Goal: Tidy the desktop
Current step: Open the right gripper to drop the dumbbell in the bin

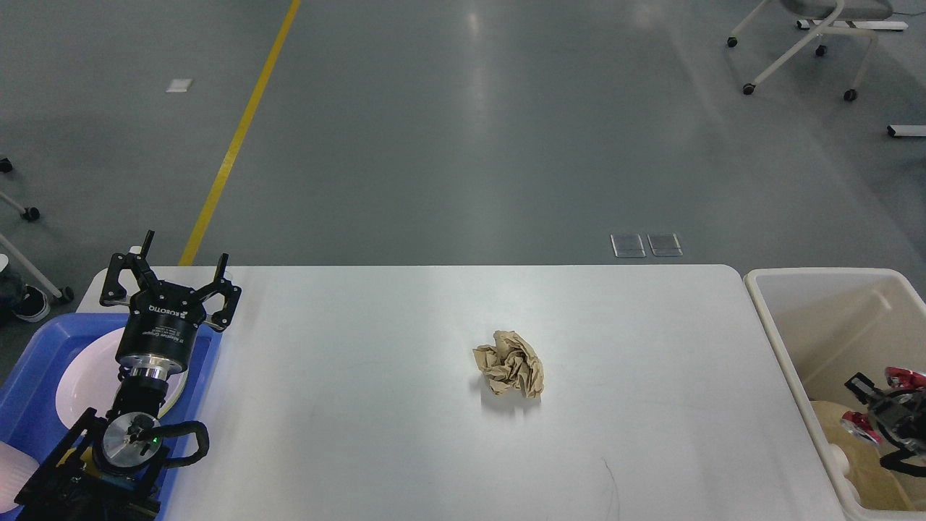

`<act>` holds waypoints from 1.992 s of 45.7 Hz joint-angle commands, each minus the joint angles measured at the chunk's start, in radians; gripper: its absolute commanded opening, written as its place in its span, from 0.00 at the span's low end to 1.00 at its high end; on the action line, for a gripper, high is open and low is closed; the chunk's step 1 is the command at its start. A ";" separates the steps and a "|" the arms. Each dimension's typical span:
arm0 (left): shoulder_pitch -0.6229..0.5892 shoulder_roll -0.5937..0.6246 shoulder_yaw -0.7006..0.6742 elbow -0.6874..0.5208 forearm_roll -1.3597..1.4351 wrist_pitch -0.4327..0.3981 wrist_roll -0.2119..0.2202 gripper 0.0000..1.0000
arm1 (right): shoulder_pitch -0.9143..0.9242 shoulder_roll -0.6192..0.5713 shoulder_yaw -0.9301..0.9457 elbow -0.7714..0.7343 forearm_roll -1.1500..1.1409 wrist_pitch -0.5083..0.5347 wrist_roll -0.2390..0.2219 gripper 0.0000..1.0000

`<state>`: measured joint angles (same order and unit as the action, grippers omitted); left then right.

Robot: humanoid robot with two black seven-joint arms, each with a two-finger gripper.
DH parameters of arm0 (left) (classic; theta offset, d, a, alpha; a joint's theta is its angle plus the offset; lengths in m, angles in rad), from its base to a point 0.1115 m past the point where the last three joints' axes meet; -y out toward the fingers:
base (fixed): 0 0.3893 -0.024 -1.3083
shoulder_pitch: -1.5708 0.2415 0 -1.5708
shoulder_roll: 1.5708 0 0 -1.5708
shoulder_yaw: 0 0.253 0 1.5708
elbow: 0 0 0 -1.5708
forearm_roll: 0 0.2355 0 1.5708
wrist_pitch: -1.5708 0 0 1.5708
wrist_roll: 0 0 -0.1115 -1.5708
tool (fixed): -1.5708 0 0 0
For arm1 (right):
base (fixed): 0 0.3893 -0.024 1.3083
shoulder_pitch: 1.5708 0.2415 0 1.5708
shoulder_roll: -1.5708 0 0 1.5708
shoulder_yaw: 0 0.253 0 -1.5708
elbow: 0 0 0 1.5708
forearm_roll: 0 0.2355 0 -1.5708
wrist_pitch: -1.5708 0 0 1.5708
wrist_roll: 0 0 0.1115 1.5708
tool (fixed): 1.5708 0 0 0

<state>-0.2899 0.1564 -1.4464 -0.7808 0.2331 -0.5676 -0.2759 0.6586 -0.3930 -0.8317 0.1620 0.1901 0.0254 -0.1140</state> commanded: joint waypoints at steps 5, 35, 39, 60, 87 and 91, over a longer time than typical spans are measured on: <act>0.000 0.000 0.000 0.000 0.000 0.000 0.000 0.96 | -0.077 0.066 -0.010 -0.055 -0.003 -0.102 -0.010 0.00; 0.000 0.000 0.000 0.000 0.000 0.000 0.001 0.96 | -0.100 0.069 -0.009 -0.053 -0.003 -0.113 -0.012 0.00; 0.000 0.000 0.000 0.000 0.000 0.000 0.000 0.96 | -0.100 0.069 -0.007 -0.053 -0.001 -0.119 -0.012 0.00; 0.000 0.000 0.000 0.000 0.000 0.000 0.001 0.96 | -0.103 0.082 0.003 -0.042 -0.001 -0.223 -0.004 1.00; 0.000 0.000 0.000 0.000 0.000 0.000 0.001 0.96 | 0.166 -0.026 -0.010 0.141 -0.294 0.082 -0.009 1.00; 0.000 0.000 0.000 0.000 0.000 0.000 0.000 0.96 | 0.283 -0.090 -0.012 0.279 -0.366 0.087 -0.010 1.00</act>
<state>-0.2899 0.1565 -1.4464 -0.7808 0.2333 -0.5676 -0.2754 0.8081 -0.4129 -0.8427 0.2876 -0.0895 0.0919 -0.1226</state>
